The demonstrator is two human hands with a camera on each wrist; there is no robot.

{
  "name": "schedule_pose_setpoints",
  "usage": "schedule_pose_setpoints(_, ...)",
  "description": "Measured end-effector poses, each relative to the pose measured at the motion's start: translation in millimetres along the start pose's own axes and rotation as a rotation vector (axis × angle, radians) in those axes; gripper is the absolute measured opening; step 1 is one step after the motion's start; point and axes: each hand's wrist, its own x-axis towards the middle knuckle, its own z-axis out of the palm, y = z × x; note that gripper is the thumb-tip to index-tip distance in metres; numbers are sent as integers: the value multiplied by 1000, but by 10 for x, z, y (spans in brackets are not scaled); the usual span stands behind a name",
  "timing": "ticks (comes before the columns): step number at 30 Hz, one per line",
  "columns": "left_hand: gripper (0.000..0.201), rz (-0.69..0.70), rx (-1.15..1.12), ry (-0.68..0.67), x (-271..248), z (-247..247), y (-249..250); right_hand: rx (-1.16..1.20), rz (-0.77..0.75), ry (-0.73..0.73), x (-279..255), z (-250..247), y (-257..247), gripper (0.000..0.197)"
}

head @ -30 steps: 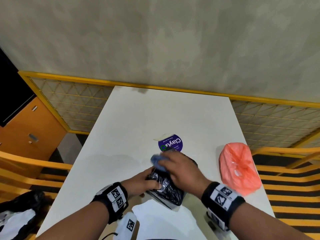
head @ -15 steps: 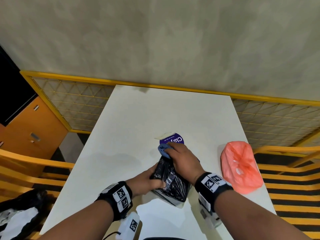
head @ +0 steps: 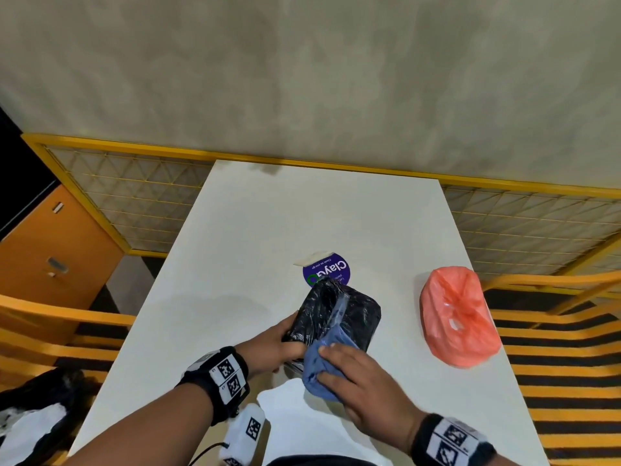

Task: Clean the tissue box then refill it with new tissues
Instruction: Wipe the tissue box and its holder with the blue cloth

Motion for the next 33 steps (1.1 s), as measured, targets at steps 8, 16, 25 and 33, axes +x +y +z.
schedule_pose_setpoints(8, 53, 20, -49, 21, 35, 13, -32, 158, -86, 115, 84, -189, -26, 30)
schedule_pose_setpoints(16, 52, -18, -45, -6, -1, -6, -11, 153, 481, 285, 167, -115, 557, 49)
schedule_pose_setpoints(25, 47, -22, -33, 8, -26, 16, 5, 303, 792, 378, 627, -309, 932, 42)
schedule_pose_setpoints(33, 55, -39, -51, 12, -14, -11, -44, 661, 1126, 568, 123, -456, 566, 21)
